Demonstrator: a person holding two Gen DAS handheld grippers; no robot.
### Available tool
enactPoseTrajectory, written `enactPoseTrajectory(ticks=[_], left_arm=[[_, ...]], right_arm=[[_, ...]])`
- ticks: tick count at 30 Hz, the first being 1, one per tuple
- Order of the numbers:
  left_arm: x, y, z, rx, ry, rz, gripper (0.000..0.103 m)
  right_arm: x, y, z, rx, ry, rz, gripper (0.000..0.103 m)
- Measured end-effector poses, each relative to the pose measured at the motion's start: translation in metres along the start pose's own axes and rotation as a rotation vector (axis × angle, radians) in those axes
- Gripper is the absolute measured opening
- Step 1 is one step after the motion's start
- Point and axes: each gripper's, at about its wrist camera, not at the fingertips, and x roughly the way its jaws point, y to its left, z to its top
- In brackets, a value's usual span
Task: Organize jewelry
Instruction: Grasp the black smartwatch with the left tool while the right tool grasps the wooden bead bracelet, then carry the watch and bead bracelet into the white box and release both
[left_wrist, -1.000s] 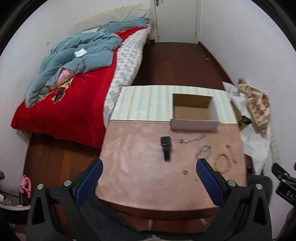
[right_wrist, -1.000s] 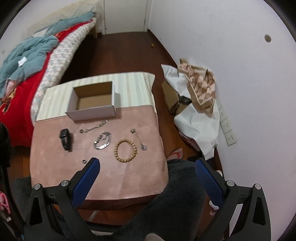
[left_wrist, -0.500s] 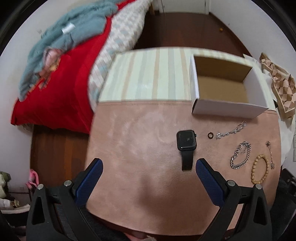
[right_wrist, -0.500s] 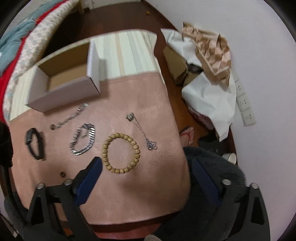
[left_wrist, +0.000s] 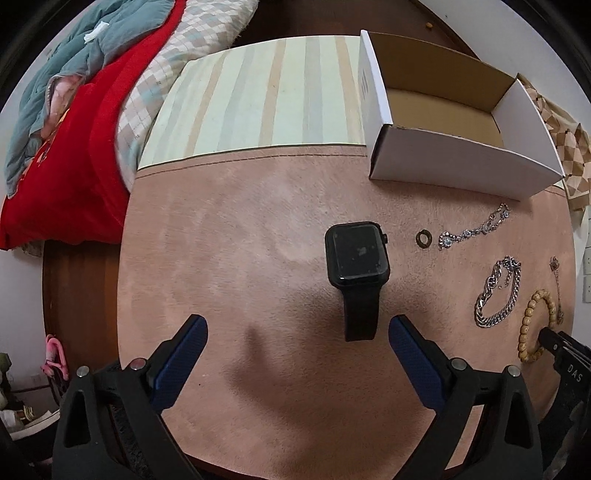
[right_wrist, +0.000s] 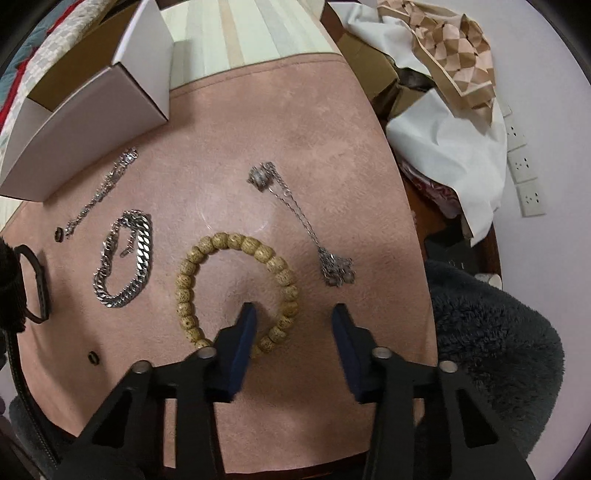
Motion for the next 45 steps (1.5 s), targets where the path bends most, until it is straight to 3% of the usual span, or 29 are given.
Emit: enactPoseTrajectory(ticks=[5,8,10,12,16,19,21,22,33,45], left_arm=[[0.003,-0.002,0.000,0.006,-0.007,-0.024,0.099],[0.007,-0.003,0.004,0.007,-0.003,-0.047,0.088],[0.009,-0.003,0.006,-0.001,0.008,-0.068,0.087],[0.012,-0.002,0.010,-0.004,0.007,-0.077,0.076],[0.017,-0.003,0.015,0.003,0.008,-0.086,0.072],[0.023,-0.007,0.021,0.019,0.013,-0.088,0.045],[0.026,-0.009,0.025,0.028,0.021,-0.096,0.018],[0.027,-0.011,0.025,0.032,0.020,-0.096,0.015],[0.001,-0.021,0.031,0.061,-0.076,-0.085,0.014],[-0.061,-0.030,0.016,0.088,-0.201,-0.117,0.014]], right_arm=[[-0.002,0.007,-0.002,-0.044,-0.021,0.024,0.011],[-0.004,0.012,-0.005,-0.056,-0.031,0.018,0.010],[-0.005,0.013,-0.006,-0.056,-0.030,0.022,0.010],[-0.005,0.012,-0.005,-0.057,-0.029,0.022,0.010],[-0.003,0.009,-0.003,-0.056,-0.027,0.023,0.010],[-0.002,0.007,-0.001,-0.054,-0.024,0.025,0.010],[-0.001,0.006,0.001,-0.053,-0.022,0.024,0.010],[-0.001,0.006,0.001,-0.053,-0.022,0.025,0.010],[-0.003,0.001,0.000,-0.037,-0.027,0.039,0.009],[-0.062,0.009,-0.001,-0.082,-0.148,0.083,0.009]])
